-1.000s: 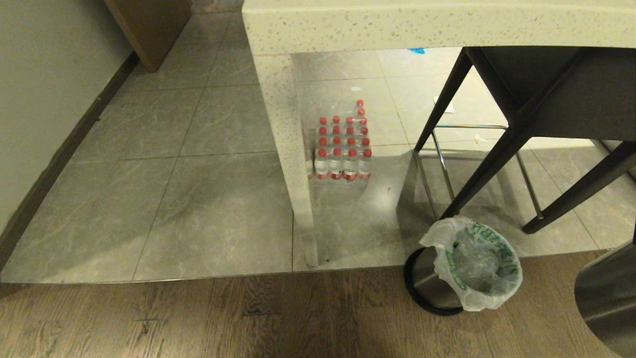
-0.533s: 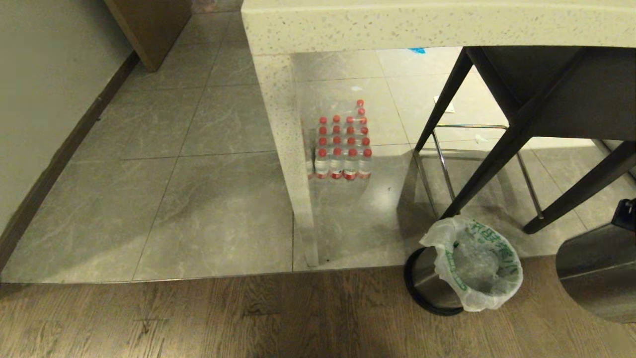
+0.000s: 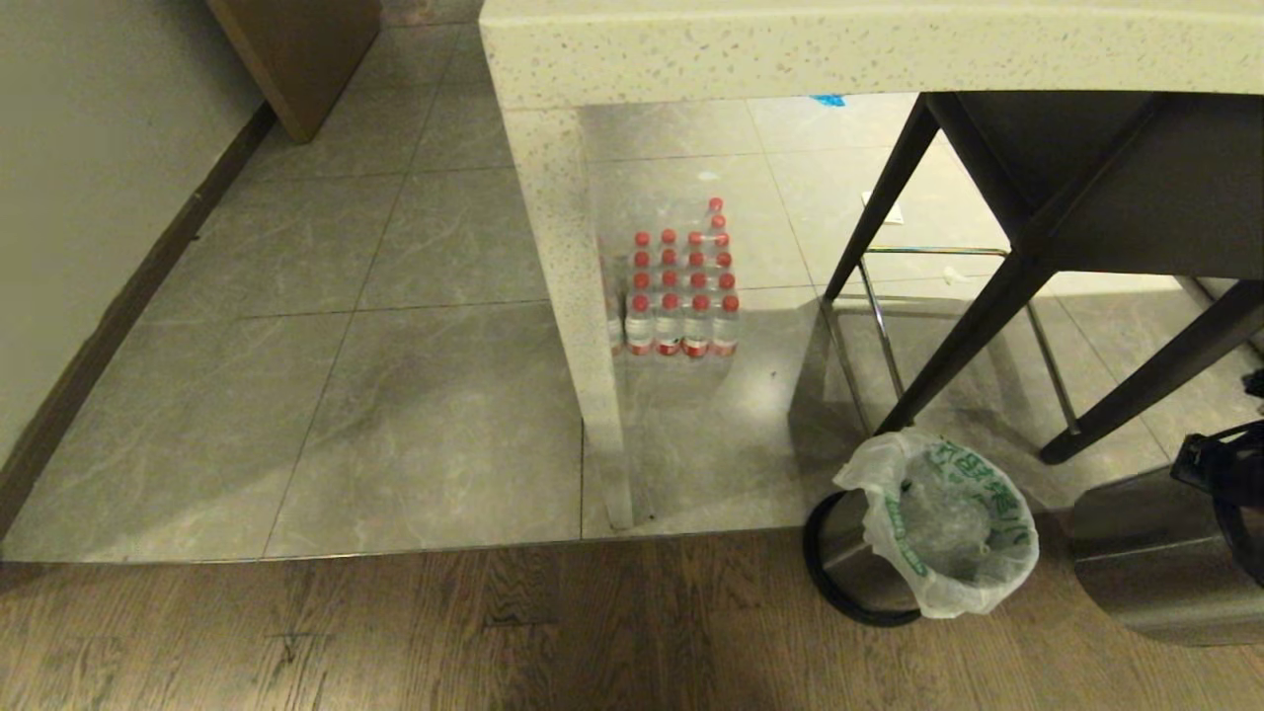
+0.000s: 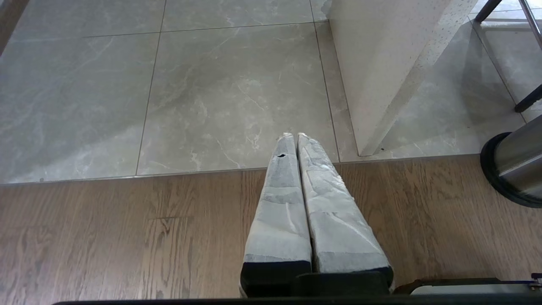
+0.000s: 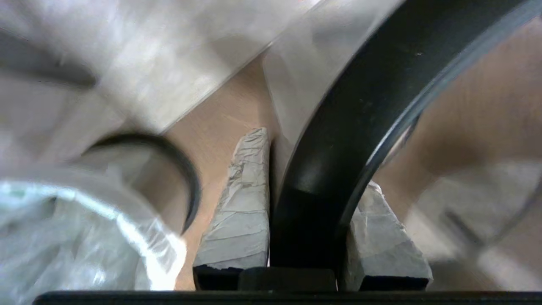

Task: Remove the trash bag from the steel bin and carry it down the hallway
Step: Place the outer trash can on the ground

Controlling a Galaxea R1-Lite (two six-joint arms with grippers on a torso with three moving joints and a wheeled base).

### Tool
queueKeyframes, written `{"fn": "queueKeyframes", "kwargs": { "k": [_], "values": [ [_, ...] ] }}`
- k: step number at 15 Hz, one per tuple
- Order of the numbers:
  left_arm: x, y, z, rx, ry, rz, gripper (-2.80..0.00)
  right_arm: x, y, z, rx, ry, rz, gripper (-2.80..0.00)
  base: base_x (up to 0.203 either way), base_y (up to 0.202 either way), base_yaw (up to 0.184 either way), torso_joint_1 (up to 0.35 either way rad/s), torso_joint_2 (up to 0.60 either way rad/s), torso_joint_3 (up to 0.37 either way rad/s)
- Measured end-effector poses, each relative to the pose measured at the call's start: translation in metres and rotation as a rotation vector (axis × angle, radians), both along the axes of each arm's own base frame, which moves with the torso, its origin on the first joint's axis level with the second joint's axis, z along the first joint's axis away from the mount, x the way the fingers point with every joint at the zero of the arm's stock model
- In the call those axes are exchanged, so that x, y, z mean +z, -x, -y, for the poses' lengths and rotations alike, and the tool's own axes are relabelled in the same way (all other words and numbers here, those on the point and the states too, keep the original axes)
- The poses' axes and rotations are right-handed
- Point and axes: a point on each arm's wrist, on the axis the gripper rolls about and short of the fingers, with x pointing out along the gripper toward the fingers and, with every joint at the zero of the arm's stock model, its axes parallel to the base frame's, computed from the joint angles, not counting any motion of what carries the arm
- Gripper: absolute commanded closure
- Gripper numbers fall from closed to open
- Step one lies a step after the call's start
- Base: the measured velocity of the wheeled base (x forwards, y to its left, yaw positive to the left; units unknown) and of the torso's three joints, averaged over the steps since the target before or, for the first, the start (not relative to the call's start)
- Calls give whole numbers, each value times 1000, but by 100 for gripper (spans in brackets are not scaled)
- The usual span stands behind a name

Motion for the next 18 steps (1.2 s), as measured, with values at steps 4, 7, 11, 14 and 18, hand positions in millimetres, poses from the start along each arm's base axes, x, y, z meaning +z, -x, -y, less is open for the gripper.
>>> {"fn": "queueKeyframes", "kwargs": {
  "k": [4, 7, 11, 14, 18],
  "values": [
    [0, 0, 0, -1, 0, 0, 0, -27, -4, 22, 11, -145, 36, 0, 0, 0, 0, 0, 0, 0],
    [0, 0, 0, 0, 0, 0, 0, -42, -13, 50, 26, -185, 79, 0, 0, 0, 0, 0, 0, 0],
    [0, 0, 0, 0, 0, 0, 0, -64, -16, 84, 32, -211, 106, 0, 0, 0, 0, 0, 0, 0],
    [0, 0, 0, 0, 0, 0, 0, -84, -18, 100, 9, -220, 96, 0, 0, 0, 0, 0, 0, 0],
    [0, 0, 0, 0, 0, 0, 0, -104, -17, 106, 20, -240, 74, -280, 0, 0, 0, 0, 0, 0]
  ]
}}
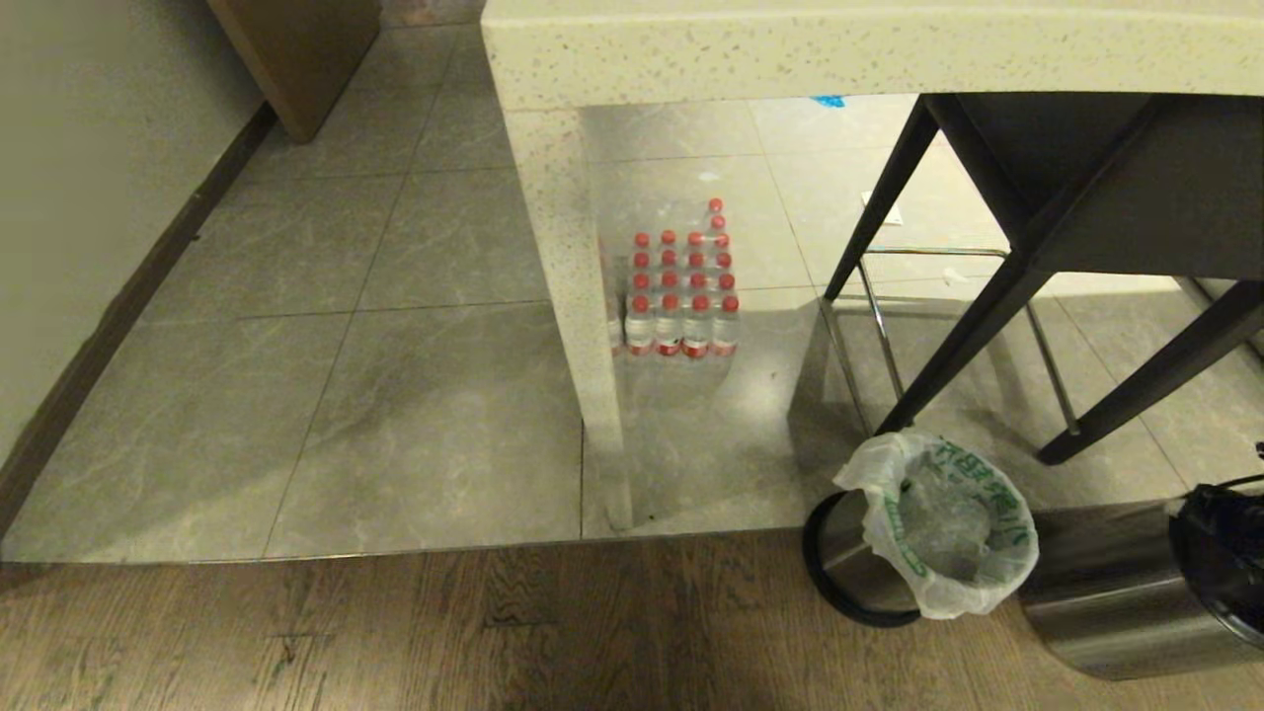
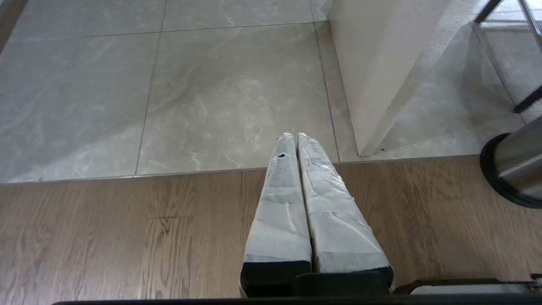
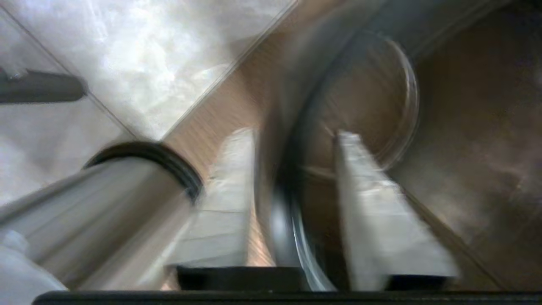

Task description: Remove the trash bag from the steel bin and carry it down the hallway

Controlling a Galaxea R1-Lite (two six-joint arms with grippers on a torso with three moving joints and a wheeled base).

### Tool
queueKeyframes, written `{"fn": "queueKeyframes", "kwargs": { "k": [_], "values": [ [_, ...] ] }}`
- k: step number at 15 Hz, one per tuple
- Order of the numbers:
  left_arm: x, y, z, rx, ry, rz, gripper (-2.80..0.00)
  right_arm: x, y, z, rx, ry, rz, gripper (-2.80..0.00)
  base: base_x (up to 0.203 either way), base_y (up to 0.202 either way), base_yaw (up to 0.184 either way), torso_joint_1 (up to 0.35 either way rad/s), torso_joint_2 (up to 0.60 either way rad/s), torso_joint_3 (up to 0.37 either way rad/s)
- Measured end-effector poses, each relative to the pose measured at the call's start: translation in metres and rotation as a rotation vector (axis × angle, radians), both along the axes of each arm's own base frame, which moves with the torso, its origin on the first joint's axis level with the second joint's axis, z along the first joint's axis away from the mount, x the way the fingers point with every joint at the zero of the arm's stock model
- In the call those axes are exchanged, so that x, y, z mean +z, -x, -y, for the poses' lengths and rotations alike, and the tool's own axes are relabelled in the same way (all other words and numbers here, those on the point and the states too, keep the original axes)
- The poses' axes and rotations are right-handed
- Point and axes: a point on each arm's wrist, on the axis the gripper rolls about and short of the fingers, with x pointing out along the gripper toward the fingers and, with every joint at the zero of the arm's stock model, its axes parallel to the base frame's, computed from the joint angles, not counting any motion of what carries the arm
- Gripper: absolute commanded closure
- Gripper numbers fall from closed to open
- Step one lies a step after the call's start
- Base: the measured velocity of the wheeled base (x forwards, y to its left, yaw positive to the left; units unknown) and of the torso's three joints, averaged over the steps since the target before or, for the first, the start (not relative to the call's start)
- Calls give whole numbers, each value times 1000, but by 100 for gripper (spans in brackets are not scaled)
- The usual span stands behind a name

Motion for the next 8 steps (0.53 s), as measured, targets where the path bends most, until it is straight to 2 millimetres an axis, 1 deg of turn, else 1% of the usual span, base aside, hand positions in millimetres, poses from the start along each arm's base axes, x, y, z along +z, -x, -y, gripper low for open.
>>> {"fn": "queueKeyframes", "kwargs": {
  "k": [3, 5, 6, 8],
  "values": [
    [0, 0, 0, 0, 0, 0, 0, -3, 5, 3, -9, -1, -12, -280, 0, 0, 0, 0, 0, 0],
    [0, 0, 0, 1, 0, 0, 0, 5, 8, 2, -3, 13, -13, -280, 0, 0, 0, 0, 0, 0],
    [0, 0, 0, 0, 0, 0, 0, 13, 12, -1, 0, 20, -11, 0, 0, 0, 0, 0, 0, 0],
    [0, 0, 0, 0, 0, 0, 0, 32, 24, -15, 14, 7, -21, 0, 0, 0, 0, 0, 0, 0]
  ]
}}
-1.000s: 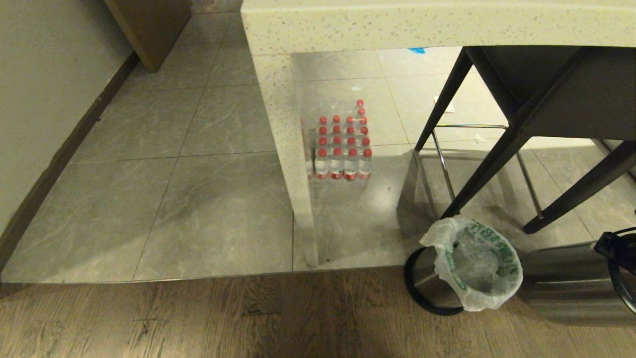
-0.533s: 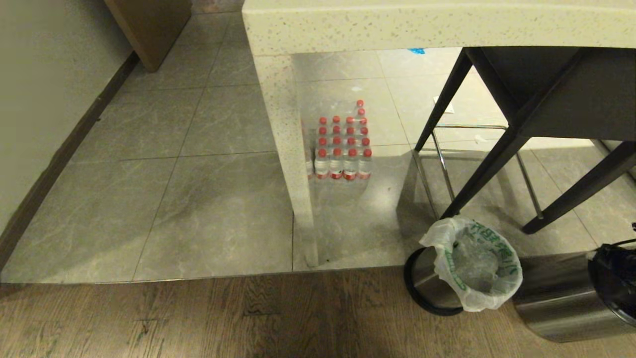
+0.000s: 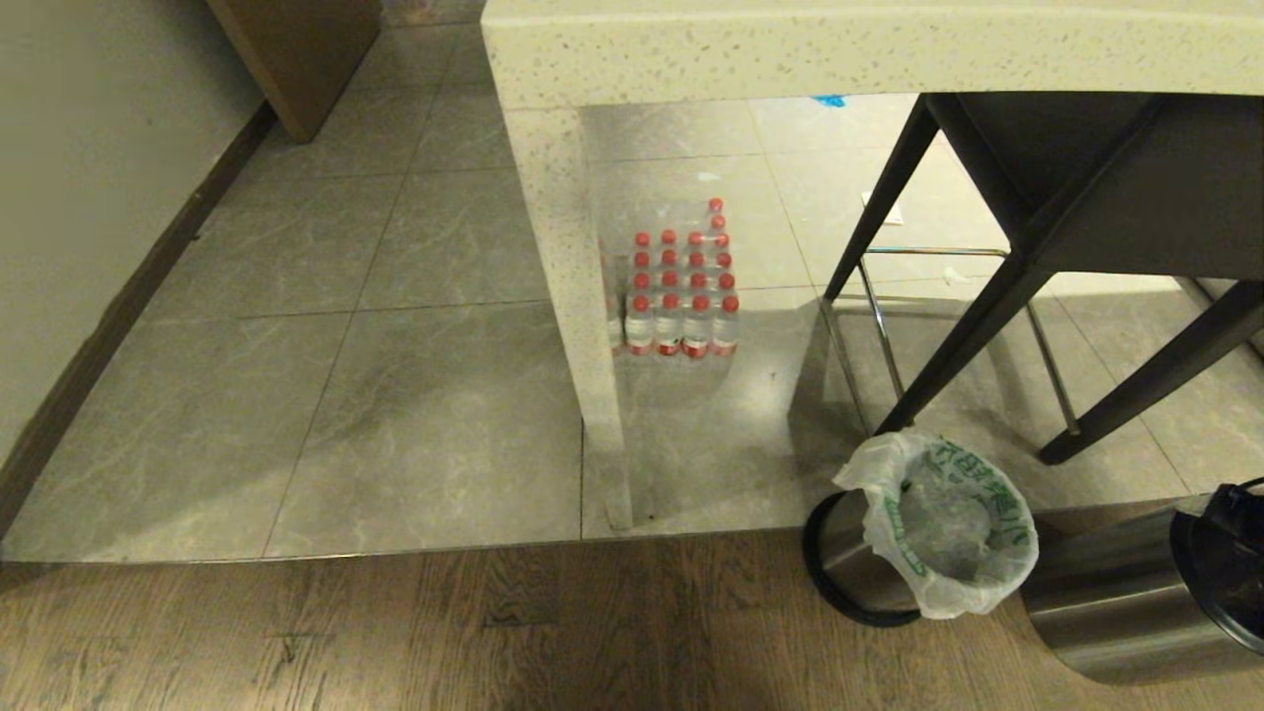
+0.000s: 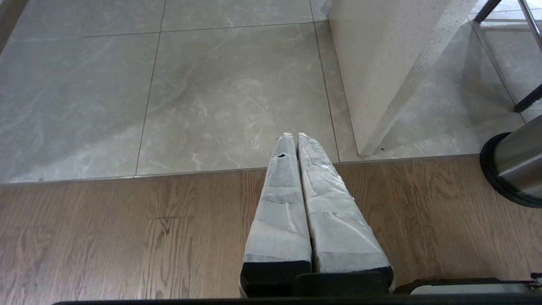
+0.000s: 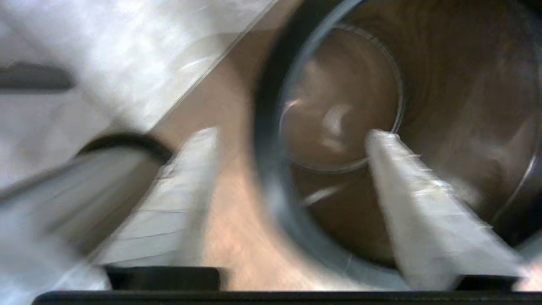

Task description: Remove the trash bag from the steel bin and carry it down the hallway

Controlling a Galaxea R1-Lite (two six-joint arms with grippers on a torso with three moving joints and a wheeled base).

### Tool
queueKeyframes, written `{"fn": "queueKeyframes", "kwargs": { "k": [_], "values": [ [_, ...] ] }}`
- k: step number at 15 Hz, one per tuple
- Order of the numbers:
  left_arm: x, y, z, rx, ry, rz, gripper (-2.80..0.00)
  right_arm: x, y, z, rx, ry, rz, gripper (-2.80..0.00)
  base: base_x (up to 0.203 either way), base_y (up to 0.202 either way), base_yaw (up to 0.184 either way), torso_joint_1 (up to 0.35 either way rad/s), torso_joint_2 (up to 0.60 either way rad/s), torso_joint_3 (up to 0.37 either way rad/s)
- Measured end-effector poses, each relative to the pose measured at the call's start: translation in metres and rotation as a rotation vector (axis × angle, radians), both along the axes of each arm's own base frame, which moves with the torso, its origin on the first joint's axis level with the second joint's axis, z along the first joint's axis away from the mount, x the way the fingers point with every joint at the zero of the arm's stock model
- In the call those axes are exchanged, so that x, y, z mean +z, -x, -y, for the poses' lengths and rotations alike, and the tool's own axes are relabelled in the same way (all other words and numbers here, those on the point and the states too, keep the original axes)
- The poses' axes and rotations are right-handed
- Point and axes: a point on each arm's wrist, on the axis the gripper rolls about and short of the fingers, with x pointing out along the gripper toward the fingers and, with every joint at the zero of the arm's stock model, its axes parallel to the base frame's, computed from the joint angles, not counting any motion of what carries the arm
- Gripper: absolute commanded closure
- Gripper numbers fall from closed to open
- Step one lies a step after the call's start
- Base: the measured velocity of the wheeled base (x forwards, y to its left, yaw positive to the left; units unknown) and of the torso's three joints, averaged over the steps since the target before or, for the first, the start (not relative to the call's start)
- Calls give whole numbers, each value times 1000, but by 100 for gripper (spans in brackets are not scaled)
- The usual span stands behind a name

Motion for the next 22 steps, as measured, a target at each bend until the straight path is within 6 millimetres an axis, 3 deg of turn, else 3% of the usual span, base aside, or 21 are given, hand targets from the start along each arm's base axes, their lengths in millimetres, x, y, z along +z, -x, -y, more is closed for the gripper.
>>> {"fn": "queueKeyframes", "kwargs": {
  "k": [2, 4, 8, 13, 16, 22],
  "values": [
    [0, 0, 0, 1, 0, 0, 0, 22, 15, -23, 64, -30, -8, 0, 0, 0, 0, 0, 0, 0],
    [0, 0, 0, 0, 0, 0, 0, 37, 23, -61, 172, -49, -53, 0, 0, 0, 0, 0, 0, 0],
    [0, 0, 0, 0, 0, 0, 0, 55, 16, -133, 305, 6, -131, 0, 0, 0, 0, 0, 0, 0],
    [0, 0, 0, 0, 0, 0, 0, 48, 31, -206, 468, 21, -228, 0, 0, 0, 0, 0, 0, 0],
    [0, 0, 0, 0, 0, 0, 0, 49, 24, -228, 520, 24, -196, 0, 0, 0, 0, 0, 0, 0],
    [0, 0, 0, -1, 0, 0, 0, 57, -1, -238, 588, 65, -131, 0, 0, 0, 0, 0, 0, 0]
  ]
}}
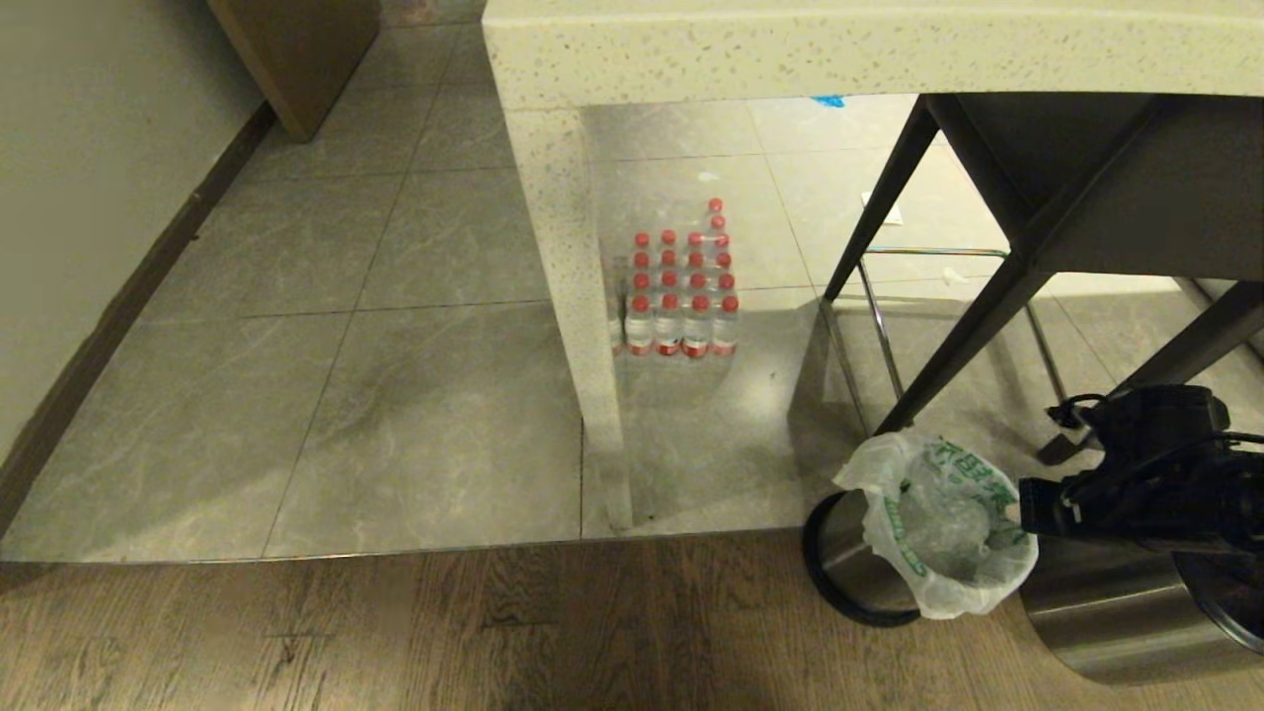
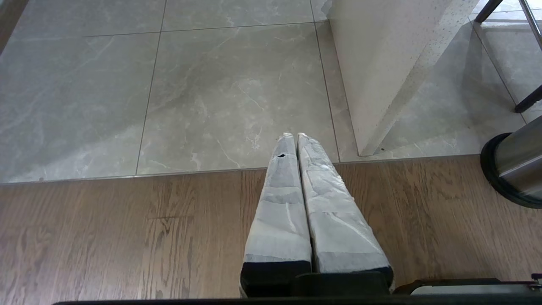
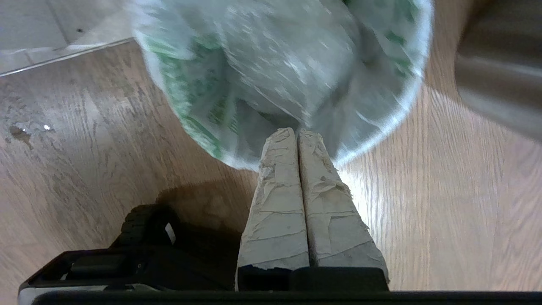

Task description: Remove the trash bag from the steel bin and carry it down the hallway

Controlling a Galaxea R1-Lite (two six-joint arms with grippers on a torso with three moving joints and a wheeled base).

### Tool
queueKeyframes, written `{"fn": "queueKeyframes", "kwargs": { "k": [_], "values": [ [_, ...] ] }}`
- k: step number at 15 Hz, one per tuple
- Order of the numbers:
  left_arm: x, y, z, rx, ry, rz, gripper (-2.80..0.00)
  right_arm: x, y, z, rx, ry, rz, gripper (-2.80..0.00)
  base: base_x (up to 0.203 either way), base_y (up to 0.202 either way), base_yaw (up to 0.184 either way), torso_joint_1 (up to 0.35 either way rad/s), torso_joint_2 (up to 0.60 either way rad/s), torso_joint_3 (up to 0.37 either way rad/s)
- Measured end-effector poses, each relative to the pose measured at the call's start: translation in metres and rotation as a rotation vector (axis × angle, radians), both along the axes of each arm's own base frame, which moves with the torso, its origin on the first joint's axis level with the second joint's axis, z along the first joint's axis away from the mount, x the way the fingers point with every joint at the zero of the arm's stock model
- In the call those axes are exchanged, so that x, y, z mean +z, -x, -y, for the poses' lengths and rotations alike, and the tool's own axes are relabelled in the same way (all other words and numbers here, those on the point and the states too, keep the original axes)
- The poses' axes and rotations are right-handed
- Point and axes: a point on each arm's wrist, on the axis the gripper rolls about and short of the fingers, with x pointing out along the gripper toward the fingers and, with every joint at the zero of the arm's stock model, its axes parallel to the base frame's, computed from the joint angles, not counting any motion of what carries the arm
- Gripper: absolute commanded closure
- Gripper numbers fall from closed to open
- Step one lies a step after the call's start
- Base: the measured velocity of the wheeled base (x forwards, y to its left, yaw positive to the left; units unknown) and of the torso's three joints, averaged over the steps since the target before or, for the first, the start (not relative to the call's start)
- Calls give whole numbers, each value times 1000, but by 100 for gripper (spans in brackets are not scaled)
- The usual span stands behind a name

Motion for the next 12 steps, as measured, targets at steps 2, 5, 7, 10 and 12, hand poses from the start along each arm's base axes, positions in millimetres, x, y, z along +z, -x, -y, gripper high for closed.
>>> {"fn": "queueKeyframes", "kwargs": {
  "k": [2, 5, 7, 10, 12],
  "values": [
    [0, 0, 0, 1, 0, 0, 0, 1, -6, -5, 21, 9, 11, 0, 0, 0, 0, 0, 0, 0],
    [0, 0, 0, 1, 0, 0, 0, 1, -18, -10, 41, 23, 23, -280, 0, 0, 0, 0, 0, 0],
    [0, 0, 0, 0, -1, 0, 0, -3, -26, -13, 56, 24, 20, -280, 0, 0, 0, 0, 0, 0],
    [0, 0, 0, 1, 0, 0, 0, -13, -42, -20, 88, 31, 21, -280, 0, 0, 0, 0, 0, 0],
    [0, 0, 0, 1, -1, 0, 0, -17, -57, -24, 79, 64, 37, -280, 0, 0, 0, 0, 0, 0]
  ]
}}
